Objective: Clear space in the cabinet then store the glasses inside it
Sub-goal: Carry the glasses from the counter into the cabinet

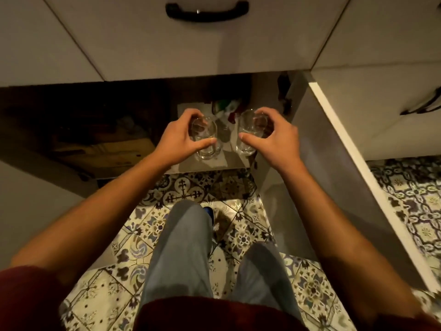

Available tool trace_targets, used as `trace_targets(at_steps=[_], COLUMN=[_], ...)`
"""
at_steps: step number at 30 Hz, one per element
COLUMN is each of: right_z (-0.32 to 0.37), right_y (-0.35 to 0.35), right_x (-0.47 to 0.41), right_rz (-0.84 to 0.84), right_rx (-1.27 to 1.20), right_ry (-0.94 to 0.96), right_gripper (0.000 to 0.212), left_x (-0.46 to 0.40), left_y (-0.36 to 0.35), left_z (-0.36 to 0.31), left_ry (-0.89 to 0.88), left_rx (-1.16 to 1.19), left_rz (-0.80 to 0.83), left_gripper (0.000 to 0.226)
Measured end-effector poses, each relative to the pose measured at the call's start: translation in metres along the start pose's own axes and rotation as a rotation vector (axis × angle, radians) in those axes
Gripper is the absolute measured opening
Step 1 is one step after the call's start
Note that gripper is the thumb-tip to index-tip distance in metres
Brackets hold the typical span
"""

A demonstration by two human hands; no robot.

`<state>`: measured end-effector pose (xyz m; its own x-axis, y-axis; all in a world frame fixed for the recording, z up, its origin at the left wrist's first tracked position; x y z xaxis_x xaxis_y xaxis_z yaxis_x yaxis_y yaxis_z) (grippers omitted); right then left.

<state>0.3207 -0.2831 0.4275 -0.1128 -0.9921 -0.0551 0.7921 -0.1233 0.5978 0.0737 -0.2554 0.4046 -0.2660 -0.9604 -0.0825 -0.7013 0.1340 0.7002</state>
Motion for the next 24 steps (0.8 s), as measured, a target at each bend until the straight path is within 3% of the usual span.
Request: trace_targets(at_steps=[11, 16, 24], right_z=[-0.075, -0.096, -0.123], right_y=[-0.052, -0.058, -0.061], right_x=[-0.003, 0.003, 0.017], right_rz=[-0.123, -0.098, -0.097], right_rx=[0.041, 0.036, 0.023], right_ry=[0.146, 0.186, 0.222], right_gripper=[0.068, 0.059, 0.057], left_x=[-0.008, 0.002, 0.020], left_y=[-0.068, -0.093, -0.122], left_z=[0.072, 0.081, 0.082], left_ry=[-0.045, -0.191, -0.208], left_rx=[-0.075, -0.220, -0.189], left_rz=[-0.070, -0.054, -0.091], left_gripper=[0.072, 0.073, 0.071])
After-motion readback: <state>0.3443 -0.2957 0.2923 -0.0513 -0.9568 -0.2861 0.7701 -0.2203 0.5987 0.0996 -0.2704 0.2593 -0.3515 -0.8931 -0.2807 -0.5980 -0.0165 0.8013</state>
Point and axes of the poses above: each hand's wrist, its own x-axis away from the middle knuckle, its own y-axis out of the back of the hand, z = x × y, the point moved 2 cm from there along -x, towards the middle knuckle, and after that the axes turned 2 degrees about -y, right-handed, at the moved point
